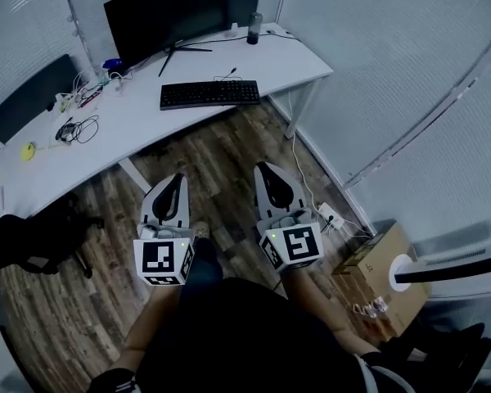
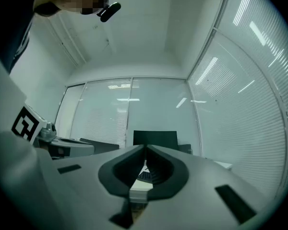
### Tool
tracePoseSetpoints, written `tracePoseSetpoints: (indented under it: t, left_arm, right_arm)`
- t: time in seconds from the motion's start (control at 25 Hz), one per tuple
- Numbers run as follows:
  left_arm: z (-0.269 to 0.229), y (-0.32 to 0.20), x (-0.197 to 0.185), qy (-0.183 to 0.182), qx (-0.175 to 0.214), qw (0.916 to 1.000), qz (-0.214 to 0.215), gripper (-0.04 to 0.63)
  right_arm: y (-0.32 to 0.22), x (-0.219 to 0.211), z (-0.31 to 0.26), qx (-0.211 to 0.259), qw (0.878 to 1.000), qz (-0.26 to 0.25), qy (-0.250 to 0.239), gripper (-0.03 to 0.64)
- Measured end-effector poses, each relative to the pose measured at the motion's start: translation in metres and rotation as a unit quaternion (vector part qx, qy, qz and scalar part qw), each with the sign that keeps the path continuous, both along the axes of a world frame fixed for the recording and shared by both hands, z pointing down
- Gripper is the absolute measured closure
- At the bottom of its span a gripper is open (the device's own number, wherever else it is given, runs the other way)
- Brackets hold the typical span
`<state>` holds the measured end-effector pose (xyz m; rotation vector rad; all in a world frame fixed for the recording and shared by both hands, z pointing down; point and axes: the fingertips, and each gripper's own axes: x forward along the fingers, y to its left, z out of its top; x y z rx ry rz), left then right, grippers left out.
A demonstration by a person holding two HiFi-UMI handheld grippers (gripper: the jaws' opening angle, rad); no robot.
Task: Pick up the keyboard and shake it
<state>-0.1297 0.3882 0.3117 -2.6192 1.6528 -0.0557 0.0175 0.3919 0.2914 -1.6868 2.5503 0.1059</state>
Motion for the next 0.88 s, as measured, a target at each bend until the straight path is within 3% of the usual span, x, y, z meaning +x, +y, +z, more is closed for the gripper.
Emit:
tracePoseSetpoints:
  t: [0.56, 0.88]
  left_arm:
    - [0.042, -0.243, -0.048, 0.014, -0.037, 0.9988, 0.028, 0.565]
    - [0.064, -0.321, -0.041, 0.014, -0.055, 0.9951, 0.080, 0.565]
  right_arm:
    - [-0.228, -0.031, 0.067, -0.084, 0.995, 0.034, 0.032, 0.579]
    - [-0.293, -0.023, 0.102, -0.127, 0.988, 0.089, 0.016, 0.506]
